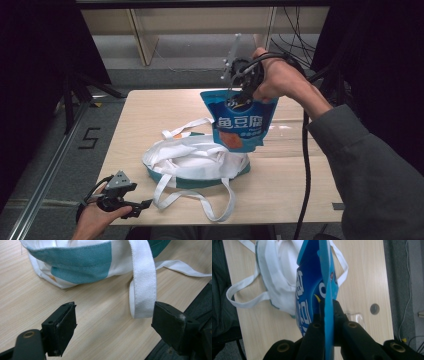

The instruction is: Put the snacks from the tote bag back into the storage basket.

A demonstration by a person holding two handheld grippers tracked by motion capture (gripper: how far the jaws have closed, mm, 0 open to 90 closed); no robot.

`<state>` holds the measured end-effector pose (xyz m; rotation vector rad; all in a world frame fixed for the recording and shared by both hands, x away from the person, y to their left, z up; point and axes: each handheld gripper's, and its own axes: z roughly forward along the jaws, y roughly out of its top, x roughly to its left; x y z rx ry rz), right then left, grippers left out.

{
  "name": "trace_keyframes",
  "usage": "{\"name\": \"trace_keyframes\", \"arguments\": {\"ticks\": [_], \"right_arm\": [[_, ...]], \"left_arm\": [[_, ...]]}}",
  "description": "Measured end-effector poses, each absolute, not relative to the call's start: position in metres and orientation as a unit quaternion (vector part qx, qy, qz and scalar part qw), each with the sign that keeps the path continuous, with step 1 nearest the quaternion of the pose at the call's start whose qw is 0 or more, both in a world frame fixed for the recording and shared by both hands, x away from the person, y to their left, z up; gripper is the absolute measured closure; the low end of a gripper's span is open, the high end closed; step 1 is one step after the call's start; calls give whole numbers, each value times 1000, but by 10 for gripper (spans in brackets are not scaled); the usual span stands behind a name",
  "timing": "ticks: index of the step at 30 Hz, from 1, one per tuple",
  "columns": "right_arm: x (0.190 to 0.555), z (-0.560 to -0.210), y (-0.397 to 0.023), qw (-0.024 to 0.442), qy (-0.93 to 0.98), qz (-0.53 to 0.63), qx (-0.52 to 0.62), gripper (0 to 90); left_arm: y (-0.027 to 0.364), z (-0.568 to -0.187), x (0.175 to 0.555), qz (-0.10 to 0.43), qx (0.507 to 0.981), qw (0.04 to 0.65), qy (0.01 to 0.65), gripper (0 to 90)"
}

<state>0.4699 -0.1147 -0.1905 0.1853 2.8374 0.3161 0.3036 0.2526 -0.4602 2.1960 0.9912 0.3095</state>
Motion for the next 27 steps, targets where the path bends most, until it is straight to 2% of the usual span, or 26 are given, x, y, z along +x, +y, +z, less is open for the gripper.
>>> {"name": "trace_keyframes", "arguments": {"ticks": [6, 16, 27], "right_arm": [[475, -185, -145, 142, 979, 108, 99, 900], [492, -184, -171, 150, 974, 104, 131, 900], [517, -184, -204, 136, 964, 125, 190, 900]], "left_arm": [[254, -460, 305, 119, 851, 343, 379, 188], [255, -460, 305, 116, 847, 339, 392, 189], [257, -461, 307, 124, 846, 342, 390, 188]]}}
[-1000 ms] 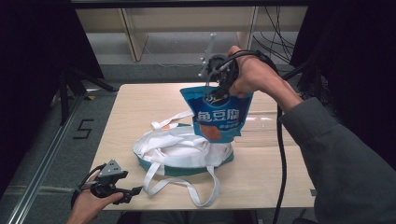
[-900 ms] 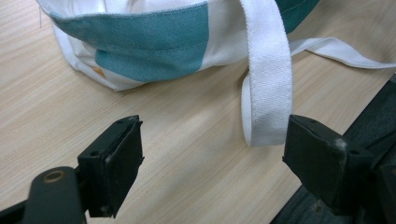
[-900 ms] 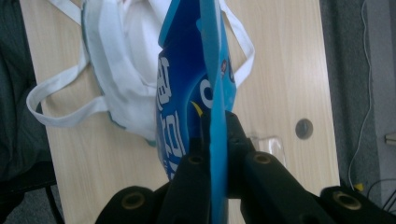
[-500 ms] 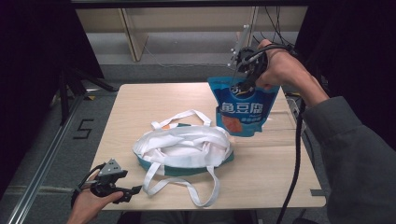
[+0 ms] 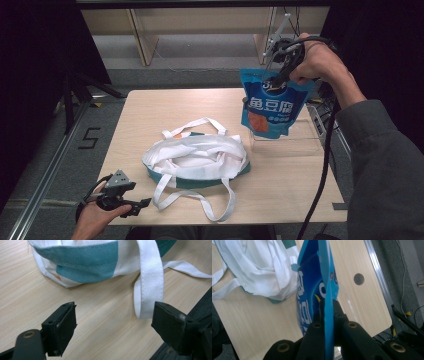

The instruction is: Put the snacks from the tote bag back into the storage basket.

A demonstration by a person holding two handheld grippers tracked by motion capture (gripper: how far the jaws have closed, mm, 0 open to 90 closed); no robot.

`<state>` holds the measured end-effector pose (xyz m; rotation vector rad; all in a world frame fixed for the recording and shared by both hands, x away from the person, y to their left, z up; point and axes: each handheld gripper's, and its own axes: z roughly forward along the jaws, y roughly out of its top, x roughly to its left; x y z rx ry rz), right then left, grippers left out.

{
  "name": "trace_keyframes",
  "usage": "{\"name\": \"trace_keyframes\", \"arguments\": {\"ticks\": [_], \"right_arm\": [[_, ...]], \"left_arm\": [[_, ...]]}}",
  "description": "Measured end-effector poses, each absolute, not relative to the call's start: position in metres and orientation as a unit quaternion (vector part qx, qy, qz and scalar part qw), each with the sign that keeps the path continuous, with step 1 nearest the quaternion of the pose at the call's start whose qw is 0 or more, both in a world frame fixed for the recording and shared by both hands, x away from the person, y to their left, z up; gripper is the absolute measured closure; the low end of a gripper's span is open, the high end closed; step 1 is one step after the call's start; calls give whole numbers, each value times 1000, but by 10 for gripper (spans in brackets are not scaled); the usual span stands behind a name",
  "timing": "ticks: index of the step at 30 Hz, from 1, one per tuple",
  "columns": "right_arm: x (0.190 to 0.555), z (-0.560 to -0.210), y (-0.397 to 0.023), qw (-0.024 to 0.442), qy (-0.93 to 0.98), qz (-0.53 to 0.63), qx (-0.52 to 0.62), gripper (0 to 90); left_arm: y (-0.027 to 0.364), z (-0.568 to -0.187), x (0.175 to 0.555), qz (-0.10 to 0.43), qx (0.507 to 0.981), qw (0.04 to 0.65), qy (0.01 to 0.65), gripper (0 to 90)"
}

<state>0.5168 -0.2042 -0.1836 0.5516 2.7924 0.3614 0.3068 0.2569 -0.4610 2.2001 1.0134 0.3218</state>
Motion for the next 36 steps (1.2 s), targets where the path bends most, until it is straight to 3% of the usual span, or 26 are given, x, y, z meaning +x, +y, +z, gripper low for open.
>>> {"name": "trace_keyframes", "arguments": {"ticks": [19, 36], "right_arm": [[551, -200, -247, 137, 958, 130, 216, 900], [567, -244, -260, 93, 965, 115, 217, 900]], "left_arm": [[256, -461, 307, 125, 848, 340, 387, 188], [256, -461, 308, 122, 850, 337, 386, 188]]}}
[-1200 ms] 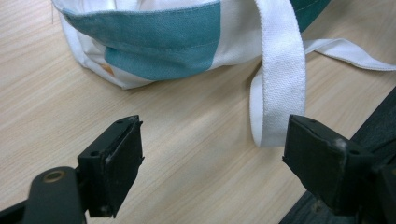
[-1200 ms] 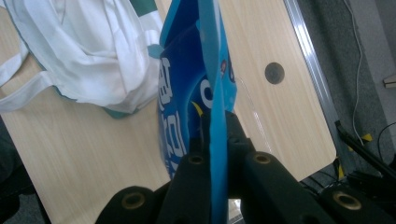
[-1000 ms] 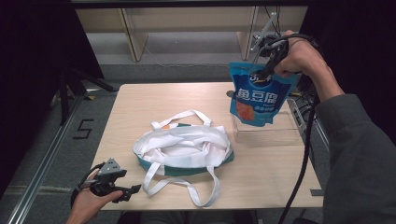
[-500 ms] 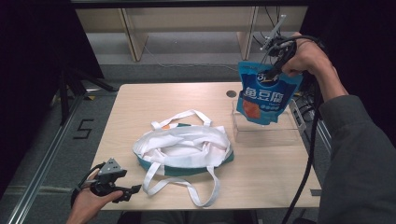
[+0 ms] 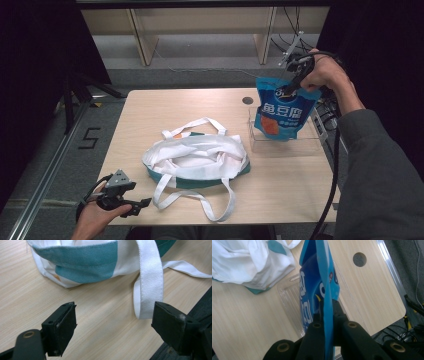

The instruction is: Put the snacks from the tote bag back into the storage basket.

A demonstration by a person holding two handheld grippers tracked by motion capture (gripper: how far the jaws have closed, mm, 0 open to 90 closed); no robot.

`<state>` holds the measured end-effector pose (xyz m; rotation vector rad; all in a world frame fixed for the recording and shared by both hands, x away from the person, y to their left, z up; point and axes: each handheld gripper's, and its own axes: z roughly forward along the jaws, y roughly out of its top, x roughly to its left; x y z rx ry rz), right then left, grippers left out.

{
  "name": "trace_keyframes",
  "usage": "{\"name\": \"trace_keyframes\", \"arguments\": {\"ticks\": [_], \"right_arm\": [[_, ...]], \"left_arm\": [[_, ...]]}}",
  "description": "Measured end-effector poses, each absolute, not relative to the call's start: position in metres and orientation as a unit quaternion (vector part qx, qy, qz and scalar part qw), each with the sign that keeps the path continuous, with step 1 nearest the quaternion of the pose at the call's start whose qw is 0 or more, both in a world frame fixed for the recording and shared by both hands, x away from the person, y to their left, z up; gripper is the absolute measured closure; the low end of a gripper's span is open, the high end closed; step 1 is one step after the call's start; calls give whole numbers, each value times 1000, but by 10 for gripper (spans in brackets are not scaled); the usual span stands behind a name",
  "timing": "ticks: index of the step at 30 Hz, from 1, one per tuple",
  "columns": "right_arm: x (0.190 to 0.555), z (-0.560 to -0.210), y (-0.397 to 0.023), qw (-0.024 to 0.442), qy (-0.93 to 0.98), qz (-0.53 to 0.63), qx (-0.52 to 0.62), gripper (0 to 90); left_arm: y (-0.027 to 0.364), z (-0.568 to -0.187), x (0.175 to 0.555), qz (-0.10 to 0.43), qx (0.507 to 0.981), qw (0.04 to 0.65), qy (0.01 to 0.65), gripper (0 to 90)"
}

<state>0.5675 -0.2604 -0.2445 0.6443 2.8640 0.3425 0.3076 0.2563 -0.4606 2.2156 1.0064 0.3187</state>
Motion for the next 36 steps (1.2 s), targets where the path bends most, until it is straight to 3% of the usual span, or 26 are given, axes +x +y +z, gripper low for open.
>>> {"name": "trace_keyframes", "arguments": {"ticks": [13, 25, 29, 32, 36], "right_arm": [[569, -271, -261, 75, 966, 126, 214, 900], [565, -279, -270, 89, 954, 166, 233, 896], [558, -279, -274, 96, 929, 217, 283, 768], [550, -279, -279, 126, 913, 235, 308, 631], [536, -275, -292, 138, 886, 273, 348, 547]], "left_arm": [[255, -462, 307, 117, 848, 340, 389, 188], [253, -462, 306, 118, 839, 350, 400, 188], [253, -463, 306, 114, 841, 350, 397, 188], [253, -463, 306, 117, 841, 349, 397, 188], [253, -462, 306, 119, 845, 346, 389, 188]]}}
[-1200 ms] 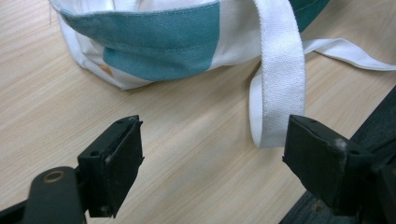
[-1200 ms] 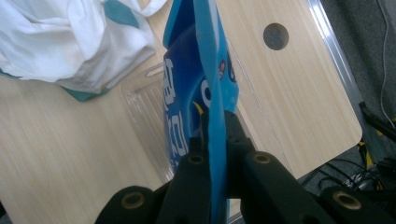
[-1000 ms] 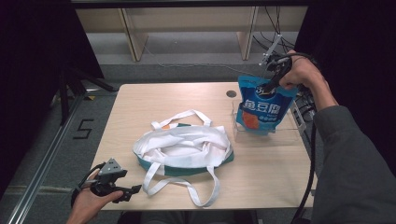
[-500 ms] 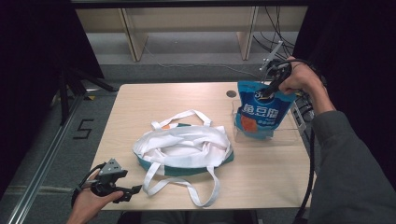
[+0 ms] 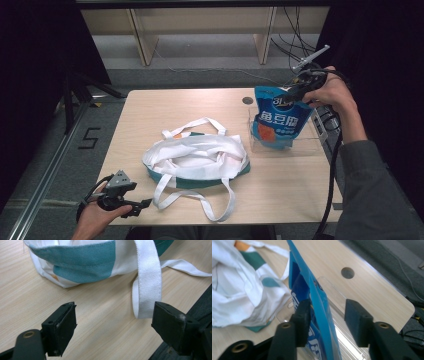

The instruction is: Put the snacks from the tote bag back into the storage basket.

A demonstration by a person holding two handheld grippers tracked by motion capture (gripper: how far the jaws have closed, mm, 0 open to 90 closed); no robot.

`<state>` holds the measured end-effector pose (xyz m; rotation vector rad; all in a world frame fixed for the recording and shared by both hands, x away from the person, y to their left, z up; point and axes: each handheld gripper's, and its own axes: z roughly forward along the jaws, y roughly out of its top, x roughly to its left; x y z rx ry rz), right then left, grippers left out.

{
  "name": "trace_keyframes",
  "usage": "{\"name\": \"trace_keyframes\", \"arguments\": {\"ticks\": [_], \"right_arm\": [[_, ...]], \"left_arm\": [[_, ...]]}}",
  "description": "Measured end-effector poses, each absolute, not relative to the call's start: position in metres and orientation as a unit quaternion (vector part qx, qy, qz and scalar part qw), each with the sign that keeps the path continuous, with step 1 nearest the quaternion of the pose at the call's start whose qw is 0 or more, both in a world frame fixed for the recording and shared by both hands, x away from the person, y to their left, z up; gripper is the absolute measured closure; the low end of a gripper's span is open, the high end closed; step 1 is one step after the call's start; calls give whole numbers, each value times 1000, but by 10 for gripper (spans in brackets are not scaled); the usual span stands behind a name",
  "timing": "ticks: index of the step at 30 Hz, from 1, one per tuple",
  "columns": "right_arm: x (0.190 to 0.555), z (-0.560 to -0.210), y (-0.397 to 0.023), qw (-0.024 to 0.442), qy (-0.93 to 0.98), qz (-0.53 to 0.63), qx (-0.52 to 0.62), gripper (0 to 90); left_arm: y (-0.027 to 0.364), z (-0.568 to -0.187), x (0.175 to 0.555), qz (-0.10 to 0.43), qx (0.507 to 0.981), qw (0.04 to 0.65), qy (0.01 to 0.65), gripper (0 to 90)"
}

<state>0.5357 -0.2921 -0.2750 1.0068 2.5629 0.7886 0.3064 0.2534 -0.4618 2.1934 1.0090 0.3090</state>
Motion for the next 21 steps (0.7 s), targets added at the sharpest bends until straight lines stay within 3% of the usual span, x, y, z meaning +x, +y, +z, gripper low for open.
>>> {"name": "trace_keyframes", "arguments": {"ticks": [4, 9, 21], "right_arm": [[522, -277, -304, 192, 856, 304, 370, 492], [500, -290, -312, 217, 827, 329, 402, 446], [465, -322, -339, 232, 805, 336, 431, 417]], "left_arm": [[253, -462, 306, 118, 843, 348, 392, 188], [253, -462, 306, 119, 845, 348, 387, 188], [251, -463, 305, 112, 843, 347, 396, 188]]}}
